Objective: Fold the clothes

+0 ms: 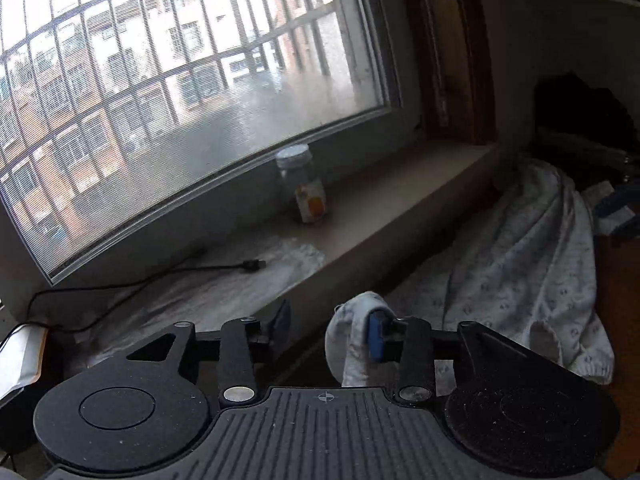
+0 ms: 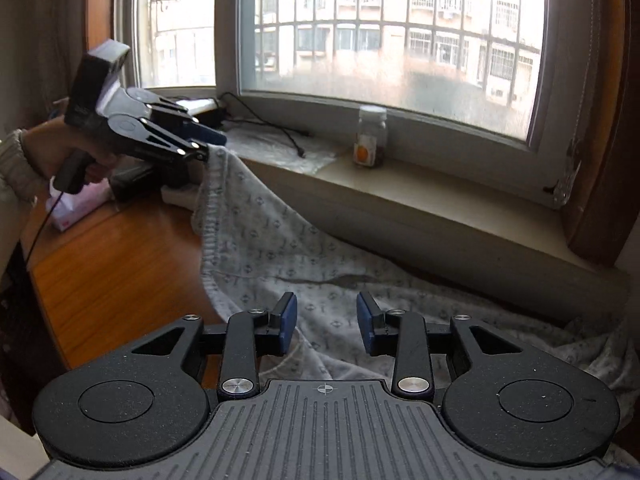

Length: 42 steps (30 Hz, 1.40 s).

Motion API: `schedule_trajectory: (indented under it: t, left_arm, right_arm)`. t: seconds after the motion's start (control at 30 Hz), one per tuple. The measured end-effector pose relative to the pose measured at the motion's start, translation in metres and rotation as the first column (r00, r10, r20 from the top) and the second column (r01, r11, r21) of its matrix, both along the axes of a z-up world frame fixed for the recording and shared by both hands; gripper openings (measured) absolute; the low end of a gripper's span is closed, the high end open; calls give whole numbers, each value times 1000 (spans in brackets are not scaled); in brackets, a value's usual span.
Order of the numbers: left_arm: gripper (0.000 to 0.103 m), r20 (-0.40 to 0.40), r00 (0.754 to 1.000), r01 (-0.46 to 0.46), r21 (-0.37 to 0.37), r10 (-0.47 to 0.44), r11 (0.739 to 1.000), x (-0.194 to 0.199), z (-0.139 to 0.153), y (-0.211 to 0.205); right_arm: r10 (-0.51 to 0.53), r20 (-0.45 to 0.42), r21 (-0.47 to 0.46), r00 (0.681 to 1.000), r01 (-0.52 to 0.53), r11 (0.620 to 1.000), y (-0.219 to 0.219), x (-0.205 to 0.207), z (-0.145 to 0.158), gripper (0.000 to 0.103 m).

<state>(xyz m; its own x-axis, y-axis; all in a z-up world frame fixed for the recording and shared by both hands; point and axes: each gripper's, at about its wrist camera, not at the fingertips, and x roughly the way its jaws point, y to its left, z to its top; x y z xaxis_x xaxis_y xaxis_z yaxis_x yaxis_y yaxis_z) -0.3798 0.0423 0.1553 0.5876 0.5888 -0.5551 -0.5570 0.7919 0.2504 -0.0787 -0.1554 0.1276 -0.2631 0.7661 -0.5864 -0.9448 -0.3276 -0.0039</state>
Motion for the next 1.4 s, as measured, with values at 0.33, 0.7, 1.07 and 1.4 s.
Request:
schedule_trajectory:
  t: [0.33, 0.7, 1.07, 1.4]
  left_arm:
    - [71, -110, 993, 31, -11, -32, 999, -3, 8, -2]
    - [77, -75, 996, -55, -3, 55, 998, -13, 21, 4]
    - [78, 71, 998, -1, -27, 3, 1000, 60, -22, -1]
    - [79, 237, 967, 118, -91, -94, 989, 142, -86, -9]
  right_arm:
    - [-44, 25, -82, 999, 46, 996, 31, 17, -63, 34]
    - [-43, -17, -146, 999, 40, 988, 43, 20, -112, 36]
    - [100, -124, -138, 987, -117, 983, 23, -43, -114, 35]
    - [64, -119, -114, 991, -78, 990, 12, -22, -93, 35]
